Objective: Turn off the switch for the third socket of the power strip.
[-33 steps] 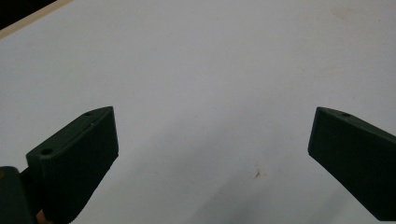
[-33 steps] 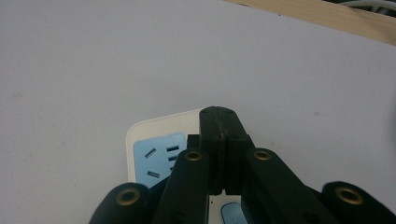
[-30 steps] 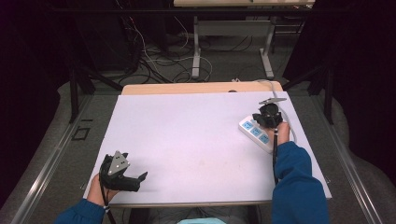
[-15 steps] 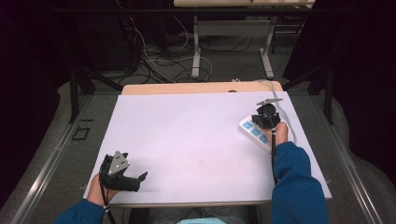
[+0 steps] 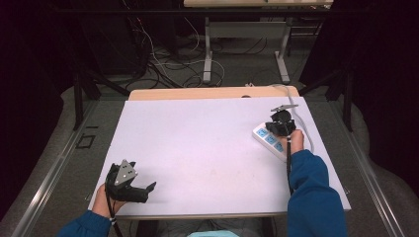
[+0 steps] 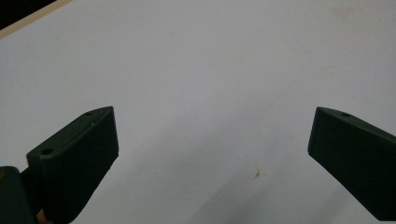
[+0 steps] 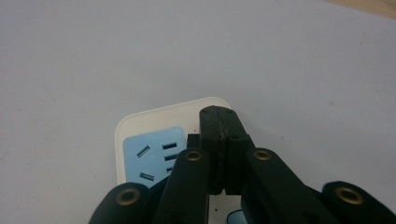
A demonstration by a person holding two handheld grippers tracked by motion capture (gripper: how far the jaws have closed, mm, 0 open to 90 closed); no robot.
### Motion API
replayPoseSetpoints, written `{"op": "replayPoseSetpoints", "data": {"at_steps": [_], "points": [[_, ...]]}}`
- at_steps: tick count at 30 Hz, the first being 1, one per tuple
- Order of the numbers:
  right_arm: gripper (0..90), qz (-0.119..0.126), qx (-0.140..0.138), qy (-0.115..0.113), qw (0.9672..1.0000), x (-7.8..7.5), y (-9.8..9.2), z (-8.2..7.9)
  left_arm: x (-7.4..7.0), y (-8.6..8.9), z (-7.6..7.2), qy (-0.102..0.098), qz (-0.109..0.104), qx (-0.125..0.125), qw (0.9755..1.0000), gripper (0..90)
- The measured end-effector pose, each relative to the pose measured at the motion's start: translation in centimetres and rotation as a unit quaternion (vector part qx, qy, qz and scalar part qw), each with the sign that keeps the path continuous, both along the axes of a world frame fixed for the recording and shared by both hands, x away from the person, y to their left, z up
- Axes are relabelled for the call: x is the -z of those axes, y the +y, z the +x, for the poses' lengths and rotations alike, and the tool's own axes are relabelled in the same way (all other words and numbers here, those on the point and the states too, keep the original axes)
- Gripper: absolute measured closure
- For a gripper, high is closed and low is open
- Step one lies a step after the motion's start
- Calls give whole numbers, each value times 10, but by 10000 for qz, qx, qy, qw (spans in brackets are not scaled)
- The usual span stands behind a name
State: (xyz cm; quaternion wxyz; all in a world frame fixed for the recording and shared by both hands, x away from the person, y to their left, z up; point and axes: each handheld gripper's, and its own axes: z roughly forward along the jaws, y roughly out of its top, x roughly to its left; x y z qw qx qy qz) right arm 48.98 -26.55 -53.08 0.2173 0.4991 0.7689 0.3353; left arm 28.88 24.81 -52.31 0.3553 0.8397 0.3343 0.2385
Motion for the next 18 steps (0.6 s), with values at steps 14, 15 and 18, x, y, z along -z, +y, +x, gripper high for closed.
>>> {"op": "replayPoseSetpoints", "data": {"at_steps": [14,15,18], "points": [[900,180,67,38,9998,1,-2,0,0,0,0,-8,-5,-2,10000,17],[900,169,57,34,9998,1,-2,0,0,0,0,-22,31,9,10000,17],[900,177,83,34,9998,1,-2,0,0,0,0,-31,50,8,10000,18]]}}
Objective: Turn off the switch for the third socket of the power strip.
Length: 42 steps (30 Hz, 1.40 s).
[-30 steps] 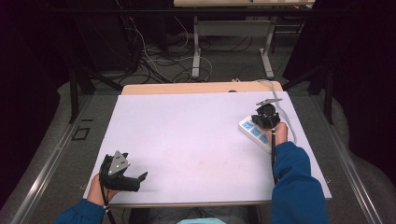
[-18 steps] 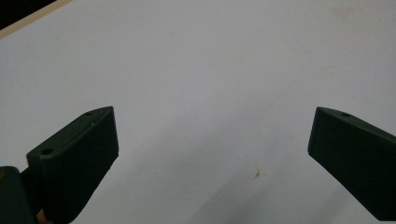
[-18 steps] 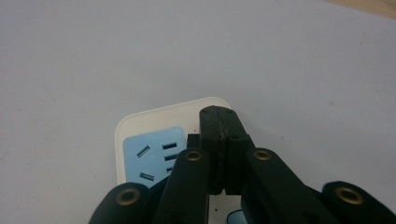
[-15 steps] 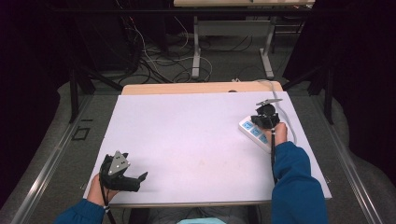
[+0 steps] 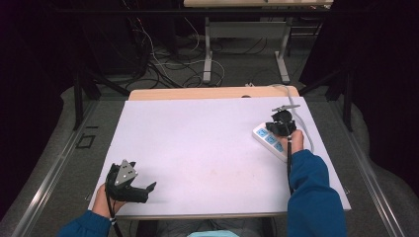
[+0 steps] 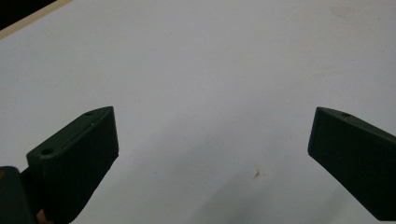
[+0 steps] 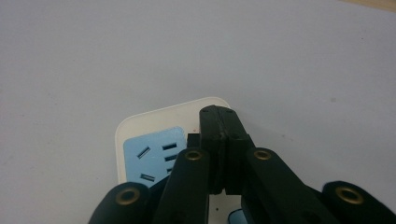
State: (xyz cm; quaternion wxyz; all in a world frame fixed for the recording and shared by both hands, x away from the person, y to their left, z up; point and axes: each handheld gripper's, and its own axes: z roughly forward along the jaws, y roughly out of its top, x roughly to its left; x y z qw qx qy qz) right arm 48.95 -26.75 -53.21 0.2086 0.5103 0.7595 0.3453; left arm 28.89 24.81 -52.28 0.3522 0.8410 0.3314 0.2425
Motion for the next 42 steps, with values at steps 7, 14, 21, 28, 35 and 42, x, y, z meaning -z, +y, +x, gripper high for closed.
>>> {"op": "replayPoseSetpoints", "data": {"at_steps": [7,14,21,28,35,42], "points": [[900,13,12,19,10000,0,0,0,0,-1,0,23,-52,-10,10000,18],[900,7,33,19,10000,0,1,0,0,0,0,-17,-4,-11,10000,18],[900,15,52,17,10000,0,1,0,0,0,-1,-5,-31,-23,10000,18],[900,25,71,13,10000,0,1,0,0,-1,-1,-8,-32,-23,10000,18],[900,24,91,14,10000,0,1,0,0,-1,-1,-6,-28,-23,10000,18],[900,11,102,11,9999,0,1,0,0,-1,0,-4,-29,-20,10000,18]]}}
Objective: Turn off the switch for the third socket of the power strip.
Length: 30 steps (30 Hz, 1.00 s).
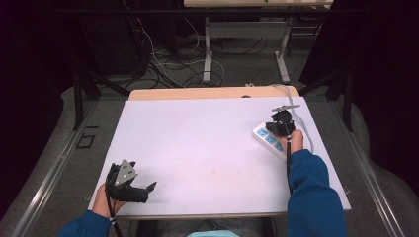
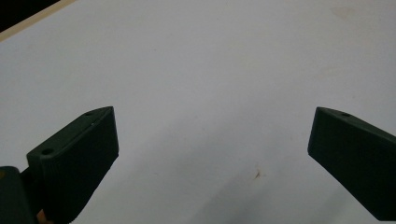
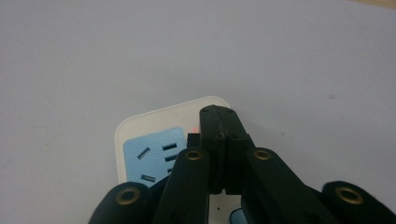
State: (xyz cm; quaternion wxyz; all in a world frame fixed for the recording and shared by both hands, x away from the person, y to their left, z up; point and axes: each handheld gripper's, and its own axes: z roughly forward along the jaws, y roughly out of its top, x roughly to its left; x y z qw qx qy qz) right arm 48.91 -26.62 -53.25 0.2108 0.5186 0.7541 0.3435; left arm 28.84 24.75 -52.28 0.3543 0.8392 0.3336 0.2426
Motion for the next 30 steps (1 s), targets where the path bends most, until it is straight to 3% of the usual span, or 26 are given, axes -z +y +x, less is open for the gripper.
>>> {"op": "replayPoseSetpoints", "data": {"at_steps": [30], "points": [[900,-40,18,8,10000,1,1,0,0,0,0,13,21,-1,10000,17]]}}
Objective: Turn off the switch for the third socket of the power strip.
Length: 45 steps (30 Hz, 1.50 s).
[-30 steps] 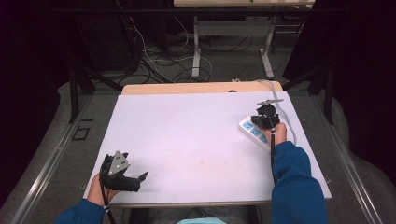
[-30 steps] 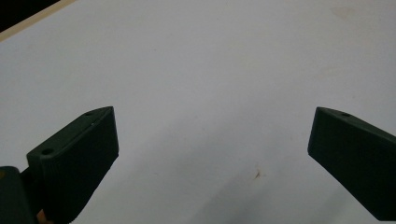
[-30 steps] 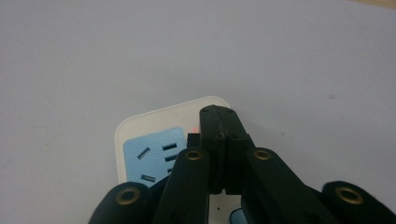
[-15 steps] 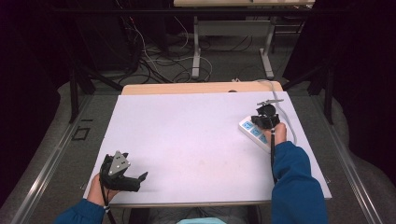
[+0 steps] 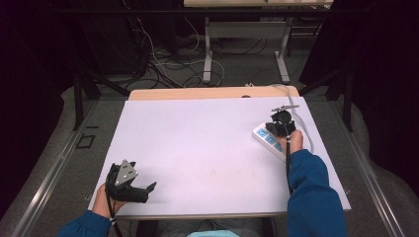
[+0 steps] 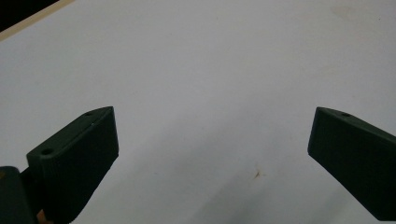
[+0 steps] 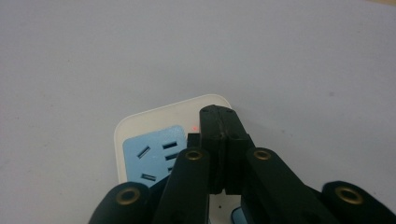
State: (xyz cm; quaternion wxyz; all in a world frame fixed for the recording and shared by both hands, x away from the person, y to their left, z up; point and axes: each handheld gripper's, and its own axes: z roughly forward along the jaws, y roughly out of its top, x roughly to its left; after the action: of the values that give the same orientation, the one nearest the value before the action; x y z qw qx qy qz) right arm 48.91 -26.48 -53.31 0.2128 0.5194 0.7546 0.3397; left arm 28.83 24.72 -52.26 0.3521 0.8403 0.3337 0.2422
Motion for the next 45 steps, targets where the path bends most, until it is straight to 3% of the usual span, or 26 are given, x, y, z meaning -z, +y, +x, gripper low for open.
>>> {"op": "replayPoseSetpoints", "data": {"at_steps": [45], "points": [[900,-101,-13,-11,9999,0,1,-1,0,0,0,-6,4,7,10000,17]]}}
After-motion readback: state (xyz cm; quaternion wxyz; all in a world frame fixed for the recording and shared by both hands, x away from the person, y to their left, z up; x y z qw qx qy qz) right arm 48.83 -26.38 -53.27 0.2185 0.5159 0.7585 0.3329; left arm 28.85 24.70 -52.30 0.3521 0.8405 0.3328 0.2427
